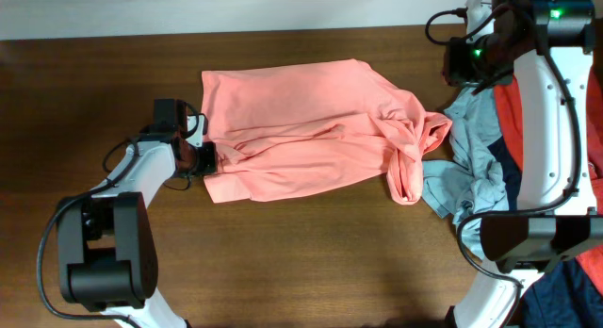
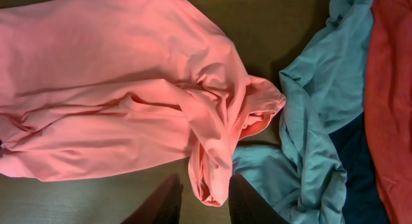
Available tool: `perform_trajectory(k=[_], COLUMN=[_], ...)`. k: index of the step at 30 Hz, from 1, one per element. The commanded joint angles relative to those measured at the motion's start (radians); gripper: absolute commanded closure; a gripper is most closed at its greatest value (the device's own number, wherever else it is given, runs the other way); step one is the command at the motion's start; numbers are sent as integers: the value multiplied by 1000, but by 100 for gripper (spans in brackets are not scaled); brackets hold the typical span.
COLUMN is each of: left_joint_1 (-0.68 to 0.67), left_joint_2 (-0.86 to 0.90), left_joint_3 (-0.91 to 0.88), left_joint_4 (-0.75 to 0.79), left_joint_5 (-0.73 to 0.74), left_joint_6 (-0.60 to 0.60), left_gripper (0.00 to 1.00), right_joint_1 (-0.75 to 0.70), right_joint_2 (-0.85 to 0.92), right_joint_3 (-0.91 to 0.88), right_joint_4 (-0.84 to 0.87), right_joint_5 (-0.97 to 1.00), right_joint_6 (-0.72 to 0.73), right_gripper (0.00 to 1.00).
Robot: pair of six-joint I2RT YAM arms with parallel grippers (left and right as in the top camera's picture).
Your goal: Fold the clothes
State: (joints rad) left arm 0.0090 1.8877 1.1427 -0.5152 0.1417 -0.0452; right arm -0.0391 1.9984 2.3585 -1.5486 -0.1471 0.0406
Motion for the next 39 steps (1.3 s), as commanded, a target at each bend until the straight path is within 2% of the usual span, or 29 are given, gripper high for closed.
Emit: perform_trajectory(k=[1, 6, 15, 22, 23, 27, 29, 39], left_joint_1=[6, 6, 6, 6, 6, 7, 7, -19], left_joint_2=[-7, 20, 20, 20, 20, 20, 20, 31], left_joint_3=[8, 7, 7, 7, 7, 7, 7, 7], left_joint_4=[2, 13, 26, 24, 22, 22, 22, 34], left_joint_5=[-16, -15, -6, -8, -10, -55, -60, -52], left_joint_6=[16, 16, 16, 16, 16, 16, 16, 16], left_gripper=[69, 71, 90, 92, 91, 75, 71, 70], right_joint_1=[-7, -7, -7, -7, -7, -7, -7, -7], right_joint_2=[5, 5, 5, 5, 5, 5, 5, 5], right_joint_3=[7, 7, 7, 7, 7, 7, 7, 7], right_joint_4=[-4, -4, -4, -4, -5, -7, -8, -8], right_joint_5=[4, 4, 4, 4, 4, 4, 4, 0], right_joint_6=[-11, -11, -11, -11, -11, -11, -11, -11], right_gripper=[70, 70, 71, 71, 70, 70, 70, 70])
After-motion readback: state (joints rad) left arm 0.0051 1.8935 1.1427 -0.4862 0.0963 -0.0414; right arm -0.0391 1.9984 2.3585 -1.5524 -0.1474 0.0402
